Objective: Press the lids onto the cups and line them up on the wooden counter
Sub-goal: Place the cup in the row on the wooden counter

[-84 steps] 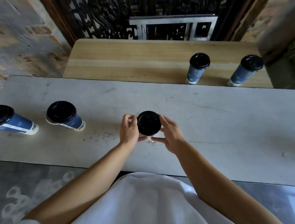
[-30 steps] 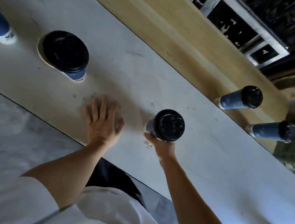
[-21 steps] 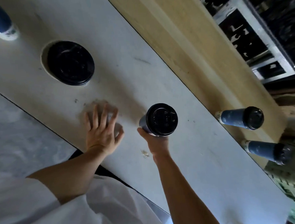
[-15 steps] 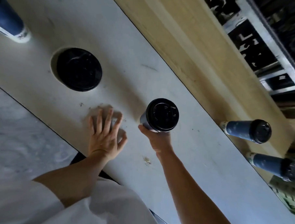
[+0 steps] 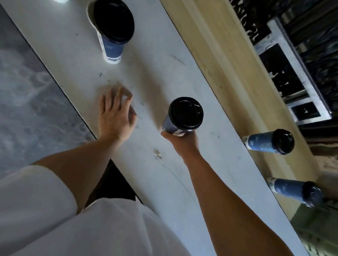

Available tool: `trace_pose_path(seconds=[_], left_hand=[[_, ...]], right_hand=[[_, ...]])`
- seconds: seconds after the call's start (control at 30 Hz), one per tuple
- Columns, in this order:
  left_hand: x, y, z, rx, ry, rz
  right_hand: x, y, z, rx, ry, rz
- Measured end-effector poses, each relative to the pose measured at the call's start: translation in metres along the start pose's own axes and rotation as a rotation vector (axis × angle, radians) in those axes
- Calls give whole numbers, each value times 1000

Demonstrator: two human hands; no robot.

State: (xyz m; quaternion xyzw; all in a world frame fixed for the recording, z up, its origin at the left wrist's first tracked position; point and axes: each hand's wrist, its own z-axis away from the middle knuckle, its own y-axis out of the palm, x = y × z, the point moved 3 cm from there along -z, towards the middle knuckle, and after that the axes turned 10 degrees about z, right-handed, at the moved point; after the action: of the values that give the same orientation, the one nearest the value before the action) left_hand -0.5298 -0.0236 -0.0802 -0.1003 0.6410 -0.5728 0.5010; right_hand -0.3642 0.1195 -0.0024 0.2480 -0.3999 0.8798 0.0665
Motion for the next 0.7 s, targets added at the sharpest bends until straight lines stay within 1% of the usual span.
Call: trace_pose_path(seconds=[0.03,0.1,0.2,0.3,0.4,0.53,0.6,0.7], left_hand=[[-4,4,9,-27,-61,21],[-14,15,26,-54,-141,28],[-19,20,32,-55,-195,28],[-18,21,30,-63,-219,19],[-18,24,32,-67,-229,39],[-15,20,33,-79,-221,42],[-17,19,33,-80,-231,38],[-20,19,32,-88,-237,25]], right_hand=[[-3,-8,6,-8,10,38],[-8,-27,12,3,17,193],[-1,-63,8,71,-57,483],[22,-99,-2,56,-137,738],[63,-129,-3,16,-247,1005],[119,-162,9,-98,-478,1498],[142,-177,12,-99,-464,1658],[168,-198,15,-98,-357,1906]])
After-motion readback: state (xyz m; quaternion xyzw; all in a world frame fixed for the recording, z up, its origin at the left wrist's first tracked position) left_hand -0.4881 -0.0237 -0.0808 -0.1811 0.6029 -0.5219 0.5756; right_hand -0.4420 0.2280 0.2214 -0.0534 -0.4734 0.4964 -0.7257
